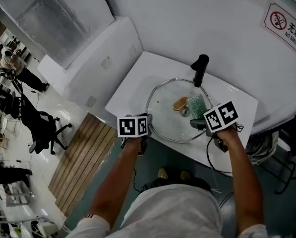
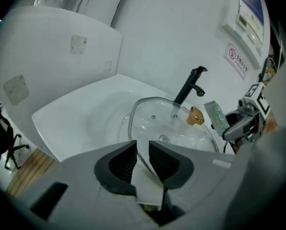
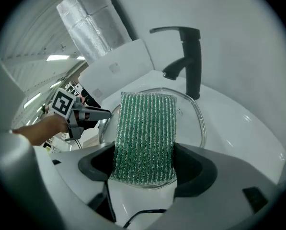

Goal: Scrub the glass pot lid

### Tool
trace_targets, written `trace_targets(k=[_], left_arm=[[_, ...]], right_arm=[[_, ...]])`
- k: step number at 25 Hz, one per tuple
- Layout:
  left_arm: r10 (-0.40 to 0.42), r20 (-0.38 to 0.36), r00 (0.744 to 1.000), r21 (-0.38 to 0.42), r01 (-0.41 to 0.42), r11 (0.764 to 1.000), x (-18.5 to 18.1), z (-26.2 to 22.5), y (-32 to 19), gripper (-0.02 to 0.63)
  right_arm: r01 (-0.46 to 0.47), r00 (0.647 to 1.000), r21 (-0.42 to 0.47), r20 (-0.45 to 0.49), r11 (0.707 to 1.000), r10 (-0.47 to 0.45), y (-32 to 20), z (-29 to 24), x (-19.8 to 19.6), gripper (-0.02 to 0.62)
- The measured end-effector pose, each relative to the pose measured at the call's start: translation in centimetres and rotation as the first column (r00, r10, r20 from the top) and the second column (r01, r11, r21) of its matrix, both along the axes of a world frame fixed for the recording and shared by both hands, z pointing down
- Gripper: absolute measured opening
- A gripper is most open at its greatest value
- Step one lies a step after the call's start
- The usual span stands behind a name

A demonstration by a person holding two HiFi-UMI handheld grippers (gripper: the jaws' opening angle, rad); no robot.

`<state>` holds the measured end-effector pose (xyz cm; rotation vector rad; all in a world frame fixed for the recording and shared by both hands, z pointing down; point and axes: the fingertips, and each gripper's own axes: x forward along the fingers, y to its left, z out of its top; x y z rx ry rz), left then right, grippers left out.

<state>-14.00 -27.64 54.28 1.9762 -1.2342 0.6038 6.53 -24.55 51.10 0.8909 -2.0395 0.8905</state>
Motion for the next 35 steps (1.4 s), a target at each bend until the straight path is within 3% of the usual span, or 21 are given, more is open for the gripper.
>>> trace_targets(k=[5,9,16,21,26,35], left_arm=[[-0.004,-0.002,1.000,0.003,0.004,1.000,-0.1,0.0,-0.1,0.087],[-0.005,-0.006,1.000,0.001,0.005,1.000,-0.1,0.0,-0.1,0.087],[-0.007,-0.016,1.000,0.002,0.007,1.000,-0.1,0.0,-0.1,0.087],[-0.005,-0.023,1.000,0.004,0.005,1.000,-0.1,0.0,-0.1,0.087],[0.001,-0.024,1.000,0.003,-0.001,1.000,-0.1,0.0,0.0,0.087],[0.009,-0.011,1.000,0.005,-0.008,1.000,-0.1,0.0,-0.1,0.086]], right_arm=[[0.151,0.980,0.137,-0.150,0.979,-0.131,1.6,-3.0,-2.9,0.348],[0.301,0.920,0.180,-0.312,0.936,-0.236,2.6,-3.9,-5.7,0.348],[0.486,0.781,0.102,-0.496,0.868,-0.379,3.8,-1.6,-9.3,0.348],[0.546,0.726,0.057,-0.531,0.836,-0.437,4.0,0.2,-11.0,0.348],[0.562,0.727,0.054,-0.508,0.826,-0.461,4.2,1.4,-10.4,0.348],[0.527,0.792,0.109,-0.422,0.843,-0.440,4.3,1.3,-5.8,0.348]])
